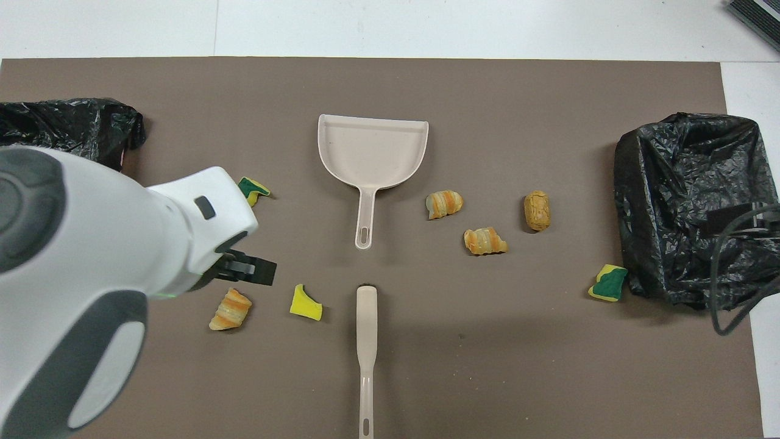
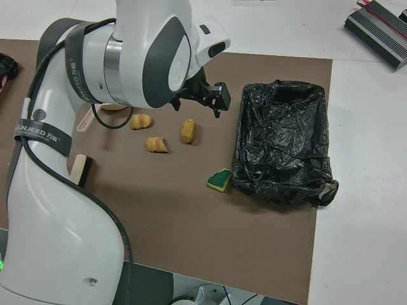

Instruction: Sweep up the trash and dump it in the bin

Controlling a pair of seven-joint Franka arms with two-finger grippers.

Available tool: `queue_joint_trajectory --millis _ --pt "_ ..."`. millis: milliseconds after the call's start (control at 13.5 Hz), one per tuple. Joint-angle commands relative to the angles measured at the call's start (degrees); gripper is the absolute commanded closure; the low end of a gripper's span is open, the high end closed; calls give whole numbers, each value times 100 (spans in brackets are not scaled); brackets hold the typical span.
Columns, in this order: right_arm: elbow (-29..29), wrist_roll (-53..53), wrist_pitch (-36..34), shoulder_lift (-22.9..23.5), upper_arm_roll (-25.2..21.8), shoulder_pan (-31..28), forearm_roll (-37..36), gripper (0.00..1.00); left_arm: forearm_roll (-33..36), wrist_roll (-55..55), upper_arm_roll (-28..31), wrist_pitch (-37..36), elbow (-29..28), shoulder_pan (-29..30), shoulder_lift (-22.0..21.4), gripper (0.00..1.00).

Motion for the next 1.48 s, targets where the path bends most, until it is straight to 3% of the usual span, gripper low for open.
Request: queue_joint_trajectory --millis 0,297,593,816,1112,1409 --pt "-120 -122 108 -49 55 8 43 0 -38 -573 110 631 -1124 -535 -600 0" --pt "-84 -105 406 188 160 192 34 0 -90 -1574 110 1175 -1924 -1370 -636 0" --pt "241 -96 451 898 160 806 17 0 -90 -2347 101 1912 -2601 -1977 -479 0" --pt "311 9 898 1295 160 1246 86 0 -90 -2753 101 2496 -3086 -2425 -452 0" --pt "311 737 1293 1717 169 1809 122 0 -99 -3483 101 3057 -3578 -2909 -364 0" --pt "416 1747 1733 2217 204 2291 420 0 -160 -3528 92 3261 -3817 -3103 -224 2"
